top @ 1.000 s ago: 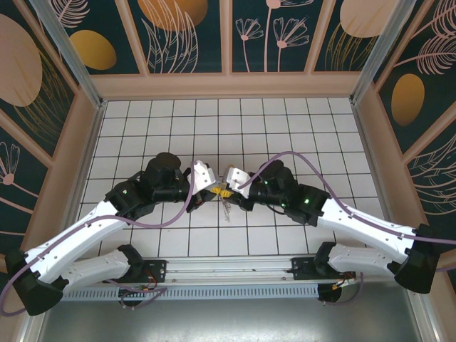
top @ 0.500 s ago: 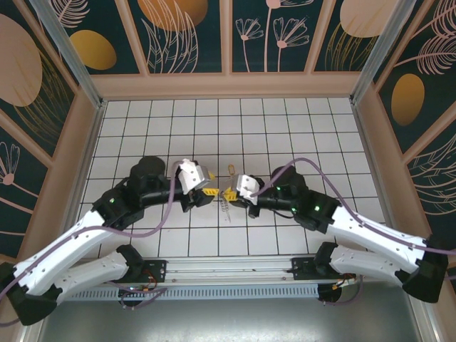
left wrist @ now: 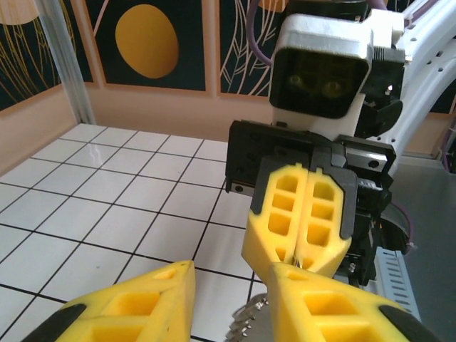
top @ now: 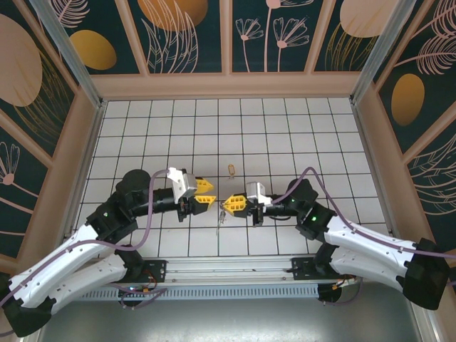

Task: Put the keys on the keyring

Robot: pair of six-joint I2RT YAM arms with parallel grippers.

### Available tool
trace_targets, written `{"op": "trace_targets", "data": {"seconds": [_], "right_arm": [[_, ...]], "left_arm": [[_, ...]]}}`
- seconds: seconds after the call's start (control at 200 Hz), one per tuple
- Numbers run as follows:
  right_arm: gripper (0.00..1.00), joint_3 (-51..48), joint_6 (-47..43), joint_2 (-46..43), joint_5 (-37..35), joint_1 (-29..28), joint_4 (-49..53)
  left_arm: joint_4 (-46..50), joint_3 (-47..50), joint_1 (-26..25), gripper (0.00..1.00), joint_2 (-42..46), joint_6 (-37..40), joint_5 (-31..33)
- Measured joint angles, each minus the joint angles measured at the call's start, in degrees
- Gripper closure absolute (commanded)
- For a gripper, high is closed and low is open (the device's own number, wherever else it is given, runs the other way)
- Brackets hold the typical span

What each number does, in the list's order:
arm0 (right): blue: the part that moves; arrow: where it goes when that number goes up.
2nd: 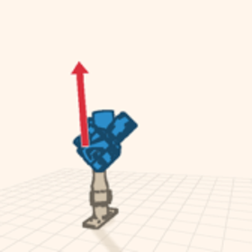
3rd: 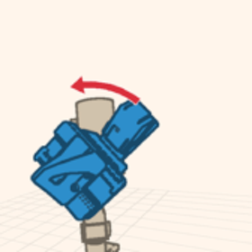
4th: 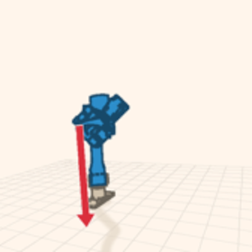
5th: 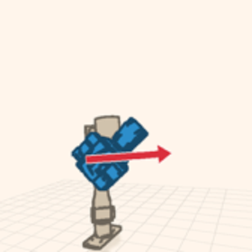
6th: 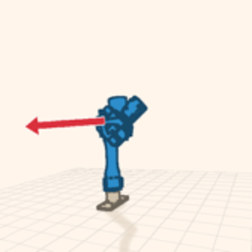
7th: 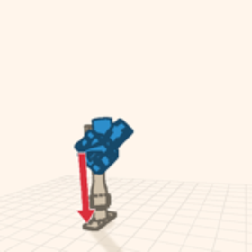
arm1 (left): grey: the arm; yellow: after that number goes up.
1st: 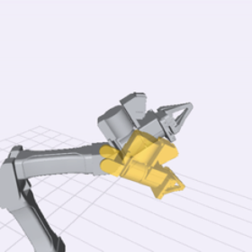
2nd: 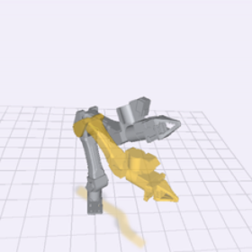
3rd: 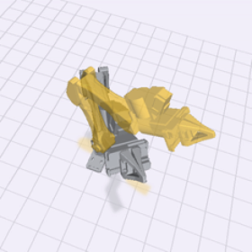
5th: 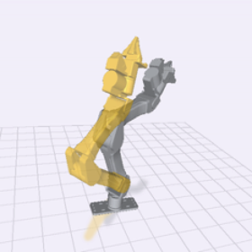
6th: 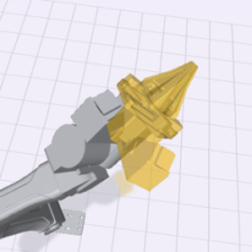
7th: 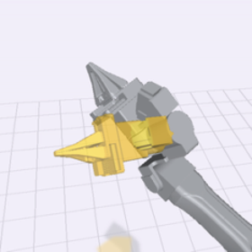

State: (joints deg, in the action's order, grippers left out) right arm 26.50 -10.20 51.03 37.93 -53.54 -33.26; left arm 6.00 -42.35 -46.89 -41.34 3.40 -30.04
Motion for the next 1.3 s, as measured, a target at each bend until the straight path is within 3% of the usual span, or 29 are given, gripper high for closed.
{"op": "trace_targets", "data": {"seconds": [0.22, 0.596, 1.296], "right_arm": [[1.0, -3.5, 5.6, -0.1, 2.7, 2.6, -13.1], [1.0, -4.0, 10.6, 0.6, 5.6, 3.9, -23.2], [1.0, -5.8, 12.3, 1.2, 6.6, 4.4, -27.0]], "left_arm": [[-2.3, 0.0, 0.0, 0.68, 0.0, -0.8, -2.6], [-7.2, 0.0, 0.0, 0.69, -1.5, -3.3, -8.3], [-11.0, -2.8, -1.8, 0.77, -8.8, -3.0, -14.8]]}}
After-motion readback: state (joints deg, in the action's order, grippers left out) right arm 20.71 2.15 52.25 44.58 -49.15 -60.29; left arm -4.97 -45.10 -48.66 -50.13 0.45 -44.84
